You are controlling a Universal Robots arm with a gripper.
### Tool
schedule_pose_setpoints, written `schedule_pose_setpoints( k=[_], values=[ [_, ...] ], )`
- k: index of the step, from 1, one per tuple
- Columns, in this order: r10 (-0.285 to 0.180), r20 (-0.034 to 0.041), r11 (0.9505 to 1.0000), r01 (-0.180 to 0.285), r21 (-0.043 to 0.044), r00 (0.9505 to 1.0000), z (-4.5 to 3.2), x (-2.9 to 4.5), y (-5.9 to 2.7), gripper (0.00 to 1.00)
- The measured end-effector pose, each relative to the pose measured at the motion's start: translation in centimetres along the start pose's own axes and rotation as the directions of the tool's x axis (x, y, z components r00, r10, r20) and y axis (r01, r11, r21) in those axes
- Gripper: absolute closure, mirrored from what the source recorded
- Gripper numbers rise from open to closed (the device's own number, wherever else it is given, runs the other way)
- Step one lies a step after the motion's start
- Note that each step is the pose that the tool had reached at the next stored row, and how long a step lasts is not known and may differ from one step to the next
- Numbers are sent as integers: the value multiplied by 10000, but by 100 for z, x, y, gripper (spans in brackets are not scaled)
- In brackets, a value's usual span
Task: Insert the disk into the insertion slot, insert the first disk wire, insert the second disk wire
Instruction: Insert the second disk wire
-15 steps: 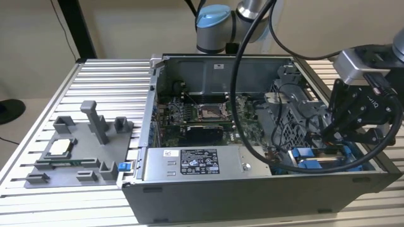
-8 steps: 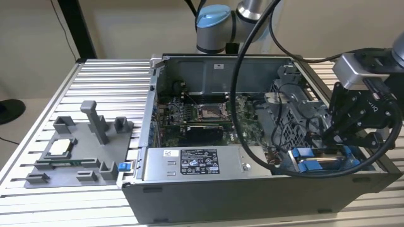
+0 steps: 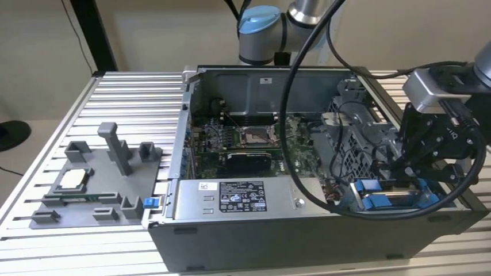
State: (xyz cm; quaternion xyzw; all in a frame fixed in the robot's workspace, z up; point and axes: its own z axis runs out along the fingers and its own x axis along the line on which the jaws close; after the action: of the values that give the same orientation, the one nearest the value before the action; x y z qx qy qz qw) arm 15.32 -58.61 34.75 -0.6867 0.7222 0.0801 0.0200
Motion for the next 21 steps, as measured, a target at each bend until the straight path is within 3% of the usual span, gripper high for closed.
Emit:
schedule_pose_setpoints(
  k=[10,12,15,21],
  values=[
    [-3,2,10000,3,15,10000,15,8,74,100],
    [-13,5,10000,13,90,10000,15,9,82,100],
    [-45,13,9996,44,281,10000,16,9,86,100],
    [-46,11,9996,46,288,10000,22,10,85,100]
  ],
)
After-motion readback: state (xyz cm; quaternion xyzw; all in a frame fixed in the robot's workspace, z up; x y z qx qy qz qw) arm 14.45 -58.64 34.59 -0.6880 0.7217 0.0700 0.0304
